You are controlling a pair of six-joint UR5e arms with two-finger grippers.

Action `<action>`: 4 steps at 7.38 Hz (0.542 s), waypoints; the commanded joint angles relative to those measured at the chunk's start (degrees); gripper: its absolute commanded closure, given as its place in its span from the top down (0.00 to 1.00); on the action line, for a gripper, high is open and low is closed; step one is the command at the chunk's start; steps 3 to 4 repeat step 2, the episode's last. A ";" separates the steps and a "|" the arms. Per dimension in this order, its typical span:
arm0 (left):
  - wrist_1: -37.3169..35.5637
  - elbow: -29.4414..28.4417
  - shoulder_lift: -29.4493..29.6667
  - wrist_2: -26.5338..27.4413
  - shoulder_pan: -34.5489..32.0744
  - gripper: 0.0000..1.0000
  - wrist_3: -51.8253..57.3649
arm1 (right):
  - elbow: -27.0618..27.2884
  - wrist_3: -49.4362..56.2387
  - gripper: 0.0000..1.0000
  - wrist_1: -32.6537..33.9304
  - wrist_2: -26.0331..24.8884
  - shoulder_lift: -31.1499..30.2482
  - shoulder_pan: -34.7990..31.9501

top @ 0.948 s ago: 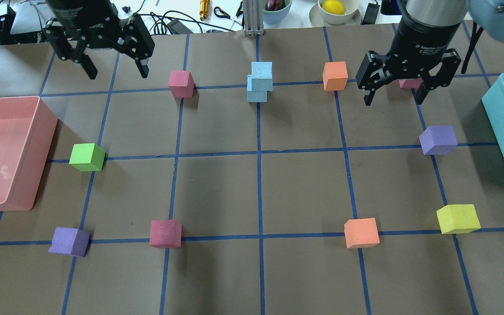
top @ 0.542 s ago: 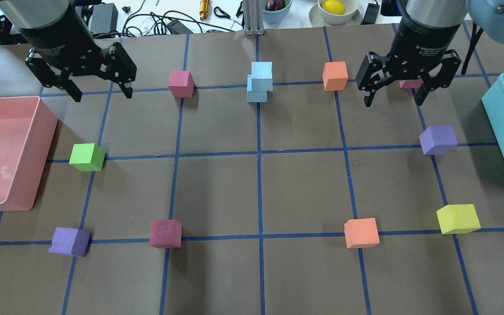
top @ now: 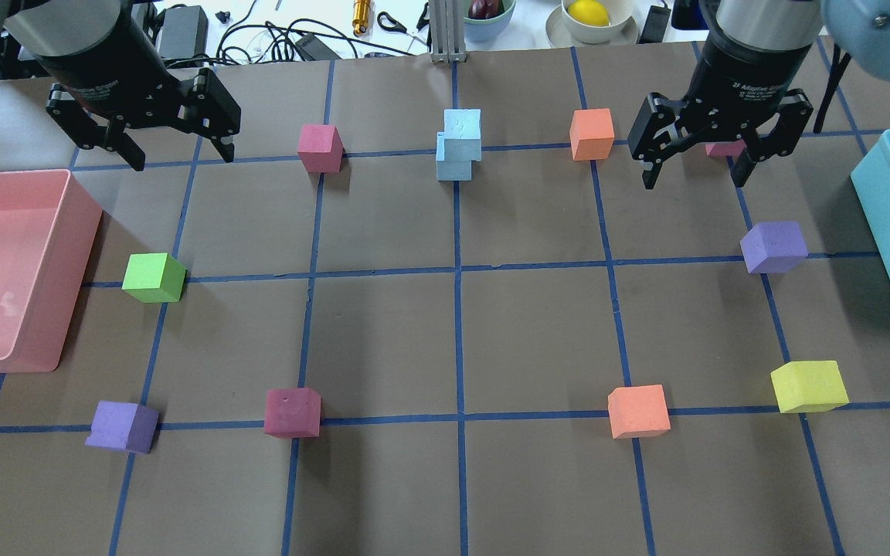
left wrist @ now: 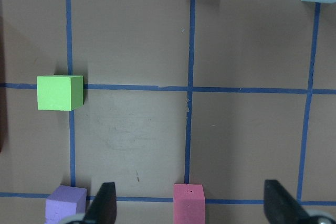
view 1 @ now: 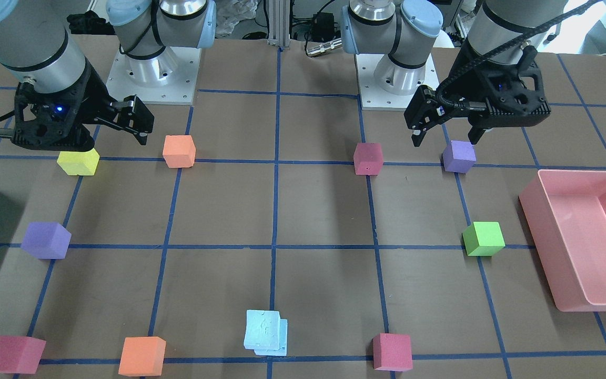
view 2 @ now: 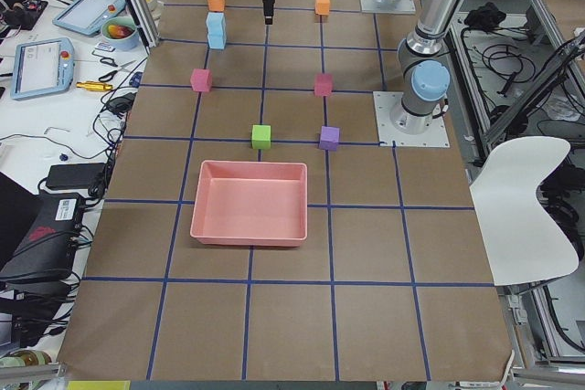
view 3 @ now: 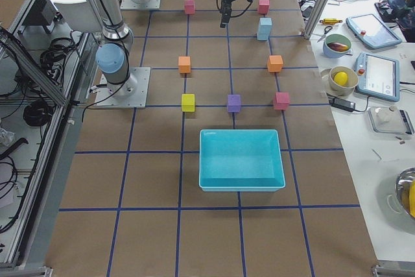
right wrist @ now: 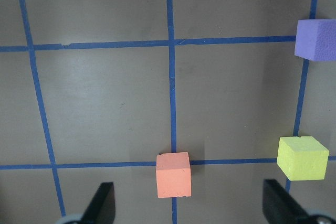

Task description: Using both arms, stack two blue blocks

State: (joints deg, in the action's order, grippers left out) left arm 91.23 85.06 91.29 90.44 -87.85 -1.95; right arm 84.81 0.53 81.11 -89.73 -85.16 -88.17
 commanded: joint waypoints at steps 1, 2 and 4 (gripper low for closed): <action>-0.52 0.11 0.20 -0.26 -0.12 1.00 -0.33 | 0.01 0.00 1.00 -0.08 -0.01 0.00 0.02; -0.53 0.20 0.21 -0.18 -0.21 1.00 -0.07 | 0.01 0.00 1.00 -0.07 -0.01 0.00 0.02; -0.53 0.20 0.21 -0.18 -0.21 1.00 -0.07 | 0.01 0.00 1.00 -0.07 -0.01 0.00 0.02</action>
